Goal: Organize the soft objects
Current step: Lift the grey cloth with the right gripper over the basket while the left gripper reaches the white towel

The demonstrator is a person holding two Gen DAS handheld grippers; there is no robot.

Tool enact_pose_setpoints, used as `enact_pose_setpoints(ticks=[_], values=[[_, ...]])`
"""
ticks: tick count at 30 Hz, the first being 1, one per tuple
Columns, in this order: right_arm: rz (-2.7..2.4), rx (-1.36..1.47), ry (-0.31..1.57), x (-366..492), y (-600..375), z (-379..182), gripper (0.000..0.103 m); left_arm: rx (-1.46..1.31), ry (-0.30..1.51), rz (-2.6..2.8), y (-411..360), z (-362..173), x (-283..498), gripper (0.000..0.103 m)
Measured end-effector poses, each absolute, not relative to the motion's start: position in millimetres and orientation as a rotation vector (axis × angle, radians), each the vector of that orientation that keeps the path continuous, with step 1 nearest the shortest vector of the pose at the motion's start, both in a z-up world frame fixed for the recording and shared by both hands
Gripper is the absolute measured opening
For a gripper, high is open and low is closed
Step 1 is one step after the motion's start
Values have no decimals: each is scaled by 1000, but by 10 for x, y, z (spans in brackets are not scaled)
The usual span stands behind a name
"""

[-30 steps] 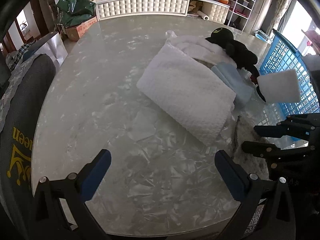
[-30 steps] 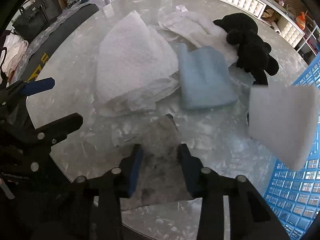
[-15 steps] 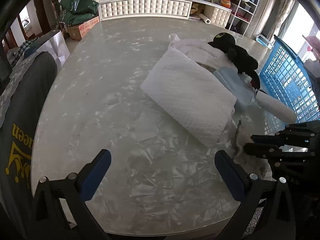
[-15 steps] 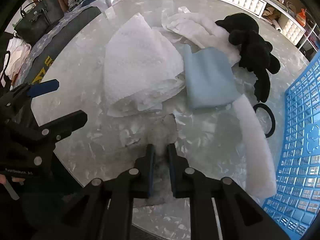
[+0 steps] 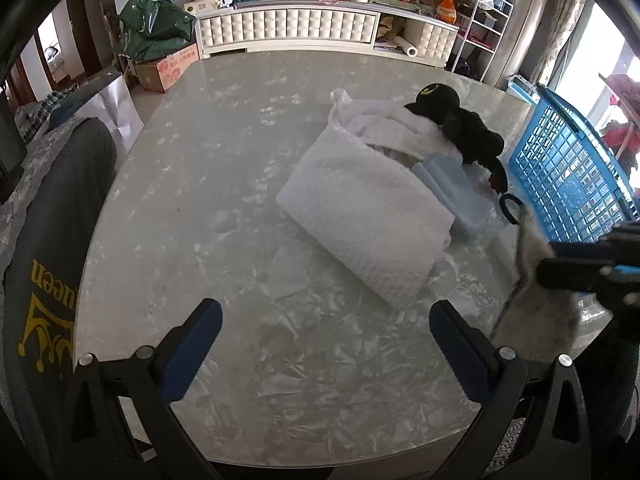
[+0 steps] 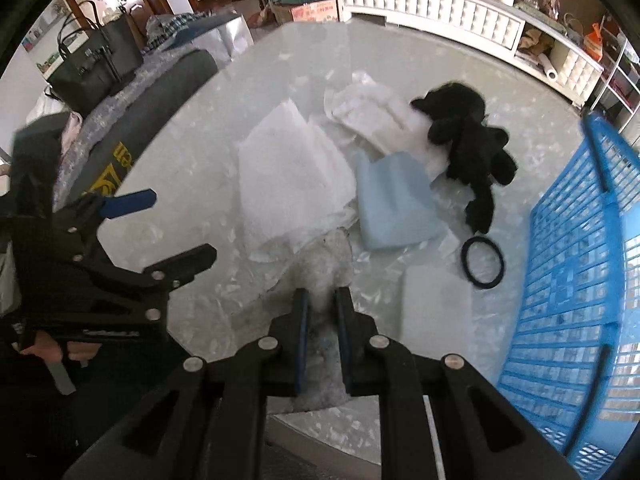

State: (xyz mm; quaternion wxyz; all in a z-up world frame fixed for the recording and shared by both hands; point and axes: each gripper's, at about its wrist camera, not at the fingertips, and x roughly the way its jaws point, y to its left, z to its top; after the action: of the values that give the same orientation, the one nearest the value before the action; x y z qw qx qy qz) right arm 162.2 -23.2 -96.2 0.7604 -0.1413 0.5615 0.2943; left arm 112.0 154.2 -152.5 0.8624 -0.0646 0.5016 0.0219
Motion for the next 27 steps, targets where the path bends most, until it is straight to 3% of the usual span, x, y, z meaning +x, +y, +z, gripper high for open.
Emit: enact_pose_setpoints(ticks=[15, 27], values=[[566, -248, 1045, 1909, -1036, 49, 12, -113, 1019, 28, 1358, -1228, 1295, 103], [414, -187, 1069, 2263, -1835, -28, 12, -104, 1061, 52, 1267, -1350, 1416, 103]])
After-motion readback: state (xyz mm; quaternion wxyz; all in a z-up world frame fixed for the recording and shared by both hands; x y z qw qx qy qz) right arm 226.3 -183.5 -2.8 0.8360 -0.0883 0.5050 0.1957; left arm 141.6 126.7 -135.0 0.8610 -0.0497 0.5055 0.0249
